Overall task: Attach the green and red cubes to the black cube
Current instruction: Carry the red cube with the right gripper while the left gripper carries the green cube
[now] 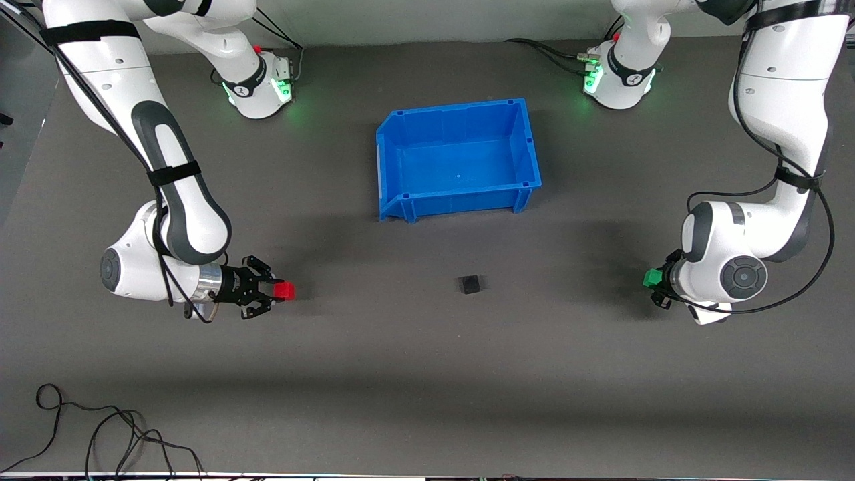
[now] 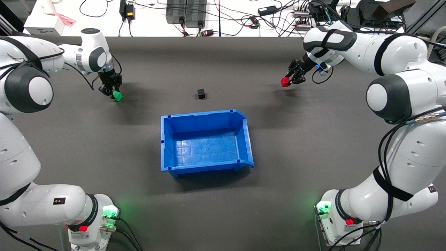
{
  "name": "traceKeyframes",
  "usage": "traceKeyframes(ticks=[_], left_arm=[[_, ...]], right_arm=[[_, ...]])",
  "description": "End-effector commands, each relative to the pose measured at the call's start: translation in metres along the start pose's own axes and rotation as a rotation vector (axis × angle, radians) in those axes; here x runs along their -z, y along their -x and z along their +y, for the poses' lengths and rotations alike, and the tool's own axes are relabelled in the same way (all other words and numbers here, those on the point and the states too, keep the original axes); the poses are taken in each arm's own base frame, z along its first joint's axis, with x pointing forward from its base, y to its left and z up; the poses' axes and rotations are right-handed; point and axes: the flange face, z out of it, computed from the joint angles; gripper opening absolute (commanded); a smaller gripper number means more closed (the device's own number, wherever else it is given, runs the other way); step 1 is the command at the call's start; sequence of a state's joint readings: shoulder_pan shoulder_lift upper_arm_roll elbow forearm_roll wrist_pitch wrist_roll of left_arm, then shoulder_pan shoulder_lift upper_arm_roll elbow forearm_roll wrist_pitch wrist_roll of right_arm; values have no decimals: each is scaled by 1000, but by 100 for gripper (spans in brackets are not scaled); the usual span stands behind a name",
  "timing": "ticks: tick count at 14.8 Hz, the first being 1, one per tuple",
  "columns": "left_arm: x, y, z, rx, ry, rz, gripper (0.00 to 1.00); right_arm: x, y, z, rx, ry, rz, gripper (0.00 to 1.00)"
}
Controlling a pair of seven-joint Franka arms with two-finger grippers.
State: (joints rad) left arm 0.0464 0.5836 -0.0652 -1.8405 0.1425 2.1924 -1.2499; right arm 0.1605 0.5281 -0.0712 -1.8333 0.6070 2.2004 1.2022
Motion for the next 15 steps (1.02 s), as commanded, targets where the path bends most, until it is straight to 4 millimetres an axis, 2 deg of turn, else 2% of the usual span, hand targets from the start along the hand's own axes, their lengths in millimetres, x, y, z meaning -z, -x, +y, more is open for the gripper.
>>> traceKeyframes(ticks=[1,3,6,9,12,14,15], left_arm=[[14,-3,4,23,21,4,6],[42,6,23,154,91,-29,6],[61,66,65,294,142,-70,8],[62,136,87,421,139,-81,10],[45,207,99,502,117,-85,13],[38,236,106,540,111,-85,13],[42,248,109,561,121,-88,13]], right_arm=[[2,12,-2,-1,-9,-11,30],[0,41,-8,-11,-17,-11,29],[-13,107,-20,-39,-45,-4,29],[-36,165,-30,-95,-83,-4,29],[-79,226,-33,-69,-116,1,29],[-107,251,-34,-13,-111,11,29],[-125,265,-32,13,-100,14,29]])
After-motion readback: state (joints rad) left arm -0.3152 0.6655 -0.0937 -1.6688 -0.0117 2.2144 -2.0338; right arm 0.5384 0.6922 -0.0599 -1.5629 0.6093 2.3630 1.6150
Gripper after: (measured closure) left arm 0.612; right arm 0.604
